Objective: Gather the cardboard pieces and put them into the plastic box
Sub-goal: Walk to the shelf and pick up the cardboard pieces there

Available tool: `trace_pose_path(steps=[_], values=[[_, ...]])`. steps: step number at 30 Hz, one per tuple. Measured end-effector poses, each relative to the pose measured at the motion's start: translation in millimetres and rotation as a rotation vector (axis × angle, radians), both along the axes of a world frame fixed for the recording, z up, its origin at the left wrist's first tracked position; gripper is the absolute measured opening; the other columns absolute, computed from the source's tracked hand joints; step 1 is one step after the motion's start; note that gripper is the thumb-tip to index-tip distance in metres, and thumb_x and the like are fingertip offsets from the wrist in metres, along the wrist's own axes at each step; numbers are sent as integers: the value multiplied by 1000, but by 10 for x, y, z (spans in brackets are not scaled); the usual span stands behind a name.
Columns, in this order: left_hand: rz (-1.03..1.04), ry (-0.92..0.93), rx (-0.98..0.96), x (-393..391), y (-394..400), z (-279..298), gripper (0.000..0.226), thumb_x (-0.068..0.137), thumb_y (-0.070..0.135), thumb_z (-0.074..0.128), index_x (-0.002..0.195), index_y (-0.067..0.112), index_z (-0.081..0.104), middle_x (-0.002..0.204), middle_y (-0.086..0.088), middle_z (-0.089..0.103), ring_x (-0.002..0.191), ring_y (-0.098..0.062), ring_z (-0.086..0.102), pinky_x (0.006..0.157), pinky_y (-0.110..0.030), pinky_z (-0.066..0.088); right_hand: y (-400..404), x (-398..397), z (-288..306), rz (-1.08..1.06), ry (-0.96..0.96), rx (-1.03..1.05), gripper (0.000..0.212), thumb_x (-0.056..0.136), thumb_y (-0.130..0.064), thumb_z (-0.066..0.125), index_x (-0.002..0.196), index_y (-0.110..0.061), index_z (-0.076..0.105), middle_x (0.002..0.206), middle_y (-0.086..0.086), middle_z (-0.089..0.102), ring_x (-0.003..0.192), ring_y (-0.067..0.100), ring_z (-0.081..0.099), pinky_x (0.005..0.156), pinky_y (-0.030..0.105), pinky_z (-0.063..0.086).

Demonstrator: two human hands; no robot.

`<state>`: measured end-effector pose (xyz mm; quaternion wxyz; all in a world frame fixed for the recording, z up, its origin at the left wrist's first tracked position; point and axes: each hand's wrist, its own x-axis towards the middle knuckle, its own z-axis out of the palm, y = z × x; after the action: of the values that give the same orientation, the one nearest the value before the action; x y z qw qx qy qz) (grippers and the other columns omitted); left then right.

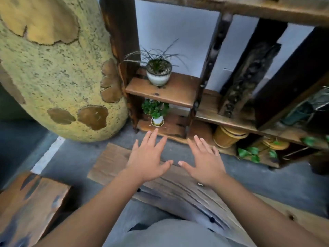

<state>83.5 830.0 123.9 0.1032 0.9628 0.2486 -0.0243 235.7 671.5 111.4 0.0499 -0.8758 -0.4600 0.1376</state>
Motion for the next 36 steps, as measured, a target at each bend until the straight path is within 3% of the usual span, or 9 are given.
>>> trace_pose_path(steps=[9, 18, 36], values=[[-147, -43, 19, 1370, -752, 150, 83, 77, 72, 33, 148, 32, 16, 161, -3, 1, 147, -22, 2, 112, -57, 21, -998, 1109, 102, -152, 2, 18, 89, 80, -79, 33, 153, -32, 10, 163, -3, -3, 149, 16, -3, 116, 47, 9], [-199, -36, 61, 2128, -1261, 126, 83, 78, 72, 34, 148, 32, 15, 161, -4, 3, 147, -24, 5, 111, -59, 25, -1512, 1772, 107, -197, -10, -4, 89, 81, -78, 34, 153, -30, 11, 163, -2, 1, 149, 16, -2, 117, 49, 11], [-244, -142, 140, 2920, -921, 619, 85, 76, 75, 27, 149, 34, 13, 162, 0, 0, 148, -24, 3, 113, -56, 20, -1189, 2479, 553, -257, -138, 159, 92, 73, -81, 23, 151, -32, 14, 163, -2, 8, 149, 17, 4, 116, 52, 13]])
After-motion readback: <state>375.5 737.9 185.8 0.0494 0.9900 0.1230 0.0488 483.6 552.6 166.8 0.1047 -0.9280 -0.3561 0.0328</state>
